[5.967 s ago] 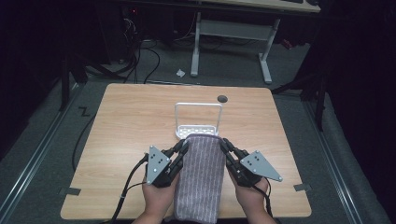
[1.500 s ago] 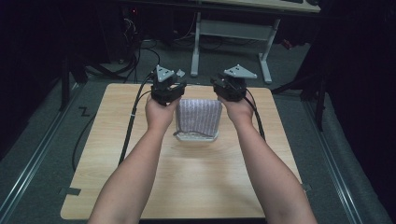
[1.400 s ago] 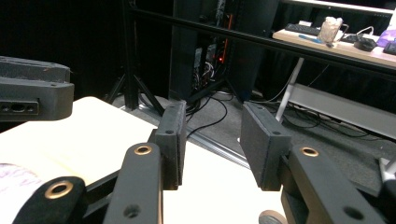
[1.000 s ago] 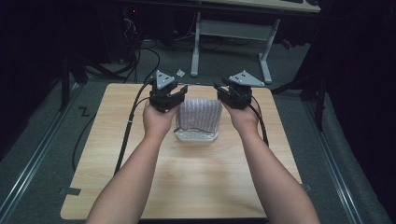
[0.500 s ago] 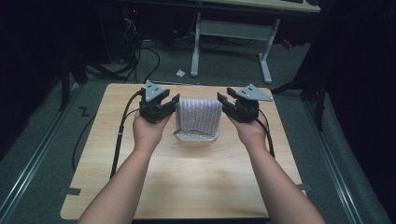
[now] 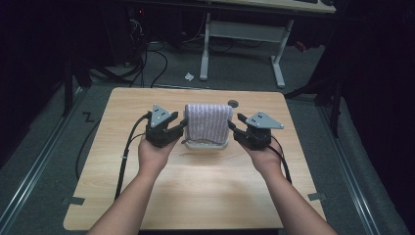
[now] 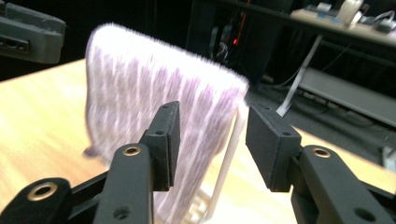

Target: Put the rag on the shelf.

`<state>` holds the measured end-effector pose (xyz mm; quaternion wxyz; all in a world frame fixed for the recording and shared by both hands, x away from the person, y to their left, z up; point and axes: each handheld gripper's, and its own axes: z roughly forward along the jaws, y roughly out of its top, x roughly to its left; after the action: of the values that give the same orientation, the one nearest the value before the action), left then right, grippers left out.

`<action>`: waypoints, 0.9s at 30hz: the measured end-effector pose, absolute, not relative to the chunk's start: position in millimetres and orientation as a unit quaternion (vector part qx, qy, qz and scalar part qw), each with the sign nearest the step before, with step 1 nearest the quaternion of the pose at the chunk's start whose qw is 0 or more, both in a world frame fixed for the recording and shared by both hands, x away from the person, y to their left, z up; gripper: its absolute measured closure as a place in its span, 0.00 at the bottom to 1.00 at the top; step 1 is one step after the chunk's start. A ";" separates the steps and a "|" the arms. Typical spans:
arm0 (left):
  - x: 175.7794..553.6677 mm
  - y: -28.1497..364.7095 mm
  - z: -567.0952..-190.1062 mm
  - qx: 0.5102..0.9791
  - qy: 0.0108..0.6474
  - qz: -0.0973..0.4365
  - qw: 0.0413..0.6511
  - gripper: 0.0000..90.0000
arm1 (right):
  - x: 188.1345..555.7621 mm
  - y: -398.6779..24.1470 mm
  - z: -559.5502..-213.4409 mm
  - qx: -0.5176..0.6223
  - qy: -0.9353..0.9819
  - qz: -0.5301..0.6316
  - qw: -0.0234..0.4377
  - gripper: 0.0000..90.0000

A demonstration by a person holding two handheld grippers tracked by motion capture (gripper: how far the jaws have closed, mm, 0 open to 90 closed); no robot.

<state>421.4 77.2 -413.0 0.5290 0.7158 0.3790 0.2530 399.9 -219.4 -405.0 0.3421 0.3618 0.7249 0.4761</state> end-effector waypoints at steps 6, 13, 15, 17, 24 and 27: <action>415.8 79.0 -438.3 0.732 0.386 0.229 0.513 0.60 | 393.8 -225.2 -426.2 0.370 0.735 0.464 0.327 0.62; 399.9 73.4 -471.0 0.764 0.376 0.198 0.485 0.59 | 383.8 -230.2 -454.4 0.380 0.748 0.443 0.317 0.62; 394.1 72.9 -480.5 0.771 0.375 0.187 0.480 0.59 | 379.4 -230.5 -463.6 0.382 0.753 0.438 0.308 0.62; 387.0 73.0 -491.0 0.777 0.373 0.175 0.475 0.59 | 374.0 -230.6 -473.1 0.381 0.758 0.433 0.304 0.61; 338.7 84.3 -532.8 0.803 0.359 0.141 0.455 0.54 | 343.7 -234.0 -507.3 0.391 0.770 0.415 0.285 0.58; 321.8 100.0 -535.8 0.819 0.363 0.103 0.432 0.54 | 318.8 -245.4 -520.0 0.397 0.769 0.414 0.283 0.55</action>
<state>321.8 100.0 -535.8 0.4320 0.8194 0.3625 0.1026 318.8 -245.4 -520.0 0.2833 0.3967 0.7688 0.4139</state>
